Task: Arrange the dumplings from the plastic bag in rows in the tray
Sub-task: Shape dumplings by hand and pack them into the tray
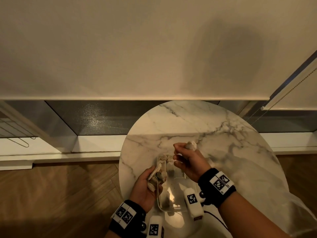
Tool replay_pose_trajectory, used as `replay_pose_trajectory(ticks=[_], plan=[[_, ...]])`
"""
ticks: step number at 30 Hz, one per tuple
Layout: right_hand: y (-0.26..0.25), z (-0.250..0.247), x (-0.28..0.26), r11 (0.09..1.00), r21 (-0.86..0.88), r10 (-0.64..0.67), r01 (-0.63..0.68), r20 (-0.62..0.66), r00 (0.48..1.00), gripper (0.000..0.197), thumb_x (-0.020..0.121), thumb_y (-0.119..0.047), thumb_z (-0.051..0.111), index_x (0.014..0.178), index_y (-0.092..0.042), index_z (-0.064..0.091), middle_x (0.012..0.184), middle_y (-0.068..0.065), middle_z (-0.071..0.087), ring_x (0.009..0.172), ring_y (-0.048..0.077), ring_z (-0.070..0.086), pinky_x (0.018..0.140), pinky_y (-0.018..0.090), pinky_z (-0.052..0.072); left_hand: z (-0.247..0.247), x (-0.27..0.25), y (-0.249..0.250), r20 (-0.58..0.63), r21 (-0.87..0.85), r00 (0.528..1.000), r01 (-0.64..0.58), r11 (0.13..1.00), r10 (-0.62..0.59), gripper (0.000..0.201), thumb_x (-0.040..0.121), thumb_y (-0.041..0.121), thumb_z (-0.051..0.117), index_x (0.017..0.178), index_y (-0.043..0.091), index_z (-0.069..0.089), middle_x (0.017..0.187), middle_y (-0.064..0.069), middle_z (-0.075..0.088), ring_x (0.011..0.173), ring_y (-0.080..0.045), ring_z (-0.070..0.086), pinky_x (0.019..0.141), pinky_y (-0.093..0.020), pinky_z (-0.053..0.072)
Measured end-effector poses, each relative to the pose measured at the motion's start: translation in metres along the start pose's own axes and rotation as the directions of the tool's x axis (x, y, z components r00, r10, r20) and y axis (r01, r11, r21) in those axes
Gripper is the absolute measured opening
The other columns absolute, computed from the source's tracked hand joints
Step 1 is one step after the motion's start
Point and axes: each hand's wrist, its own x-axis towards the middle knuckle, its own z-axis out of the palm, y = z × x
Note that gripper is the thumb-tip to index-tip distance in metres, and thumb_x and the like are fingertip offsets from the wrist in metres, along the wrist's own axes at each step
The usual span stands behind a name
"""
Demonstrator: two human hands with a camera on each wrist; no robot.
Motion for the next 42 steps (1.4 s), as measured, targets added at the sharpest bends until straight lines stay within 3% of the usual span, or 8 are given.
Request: replay_pose_trajectory(ticks=[4, 8, 13, 20, 25, 31, 34, 42], plan=[[0.016, -0.021, 0.007, 0.977, -0.210, -0.058, 0.042, -0.070, 0.996, 0.008, 0.087, -0.008, 0.068, 0.095, -0.010, 0.065, 0.080, 0.009, 0.060, 0.069, 0.021, 0.057, 0.056, 0.032, 0.047, -0.010, 0.004, 0.000, -0.006, 0.001, 1.000, 0.001, 1.000, -0.001, 0.041, 0.091, 0.034, 0.063, 0.116, 0.003, 0.070, 0.094, -0.012, 0.063, 0.077, -0.018, 0.059, 0.053, -0.022, 0.045], [0.030, -0.039, 0.011, 0.963, -0.267, -0.012, -0.027, -0.145, 0.989, 0.011, 0.084, -0.029, 0.070, 0.091, -0.021, 0.066, 0.080, 0.006, 0.052, 0.070, 0.019, 0.050, 0.054, 0.032, 0.043, -0.016, 0.005, -0.002, -0.016, -0.025, 1.000, 0.000, 1.000, -0.001, 0.040, 0.092, 0.032, 0.062, 0.118, 0.003, 0.069, 0.096, -0.012, 0.064, 0.079, -0.020, 0.061, 0.059, -0.024, 0.043], [0.036, -0.054, 0.011, 0.990, 0.041, 0.137, -0.133, -0.119, 0.983, 0.051, 0.080, -0.066, 0.057, 0.101, -0.020, 0.059, 0.074, 0.002, 0.048, 0.063, 0.018, 0.044, 0.054, 0.027, 0.038, -0.017, 0.006, -0.004, -0.014, -0.033, 1.000, 0.026, 0.999, -0.026, 0.034, 0.092, 0.032, 0.061, 0.110, 0.005, 0.070, 0.088, -0.009, 0.063, 0.073, -0.017, 0.060, 0.055, -0.023, 0.045], [0.042, -0.061, 0.012, 0.983, 0.087, 0.174, -0.163, -0.142, 0.974, 0.018, 0.092, -0.025, 0.044, 0.084, -0.012, 0.053, 0.063, 0.005, 0.045, 0.059, 0.019, 0.043, 0.052, 0.029, 0.037, -0.017, 0.006, -0.005, -0.036, -0.019, 0.999, 0.024, 1.000, -0.025, 0.037, 0.090, 0.033, 0.063, 0.113, 0.004, 0.069, 0.088, -0.010, 0.064, 0.075, -0.018, 0.057, 0.055, -0.024, 0.045], [0.052, -0.063, 0.017, 0.972, -0.191, 0.081, -0.139, -0.282, 0.956, 0.015, 0.099, -0.017, 0.053, 0.104, -0.007, 0.063, 0.097, 0.016, 0.061, 0.086, 0.026, 0.058, 0.074, 0.038, 0.053, -0.016, 0.002, -0.005, -0.055, -0.001, 0.998, -0.002, 1.000, 0.002, 0.036, 0.091, 0.032, 0.062, 0.108, 0.002, 0.072, 0.088, -0.012, 0.065, 0.072, -0.019, 0.059, 0.057, -0.026, 0.047], [0.063, -0.073, 0.034, 0.680, -0.722, -0.095, -0.126, -0.258, 0.962, 0.016, 0.076, -0.018, 0.080, 0.083, -0.012, 0.067, 0.078, 0.010, 0.073, 0.078, 0.029, 0.071, 0.076, 0.041, 0.059, -0.008, -0.015, -0.003, -0.079, -0.035, 0.996, -0.041, 0.999, 0.038, 0.028, 0.094, 0.027, 0.058, 0.085, 0.005, 0.074, 0.071, -0.008, 0.064, 0.055, -0.015, 0.060, 0.046, -0.022, 0.047], [0.072, -0.074, 0.044, 0.593, -0.793, -0.015, -0.138, -0.182, 0.983, 0.022, 0.079, -0.007, 0.077, 0.094, -0.014, 0.063, 0.075, 0.004, 0.065, 0.068, 0.018, 0.064, 0.059, 0.029, 0.054, -0.012, -0.021, -0.002, -0.118, -0.033, 0.992, -0.042, 0.999, 0.038, 0.027, 0.094, 0.027, 0.059, 0.084, 0.005, 0.072, 0.068, -0.008, 0.063, 0.055, -0.014, 0.058, 0.047, -0.021, 0.046], [0.081, -0.075, 0.061, 0.405, -0.912, 0.001, -0.064, -0.070, 0.998, 0.002, 0.089, -0.019, 0.070, 0.091, -0.021, 0.071, 0.085, 0.002, 0.071, 0.073, 0.013, 0.064, 0.068, 0.027, 0.055, -0.032, -0.028, -0.003, -0.198, -0.027, 0.980, -0.043, 0.999, 0.037, 0.023, 0.088, 0.032, 0.064, 0.087, 0.009, 0.068, 0.069, -0.004, 0.063, 0.072, -0.018, 0.058, 0.043, -0.022, 0.046]])
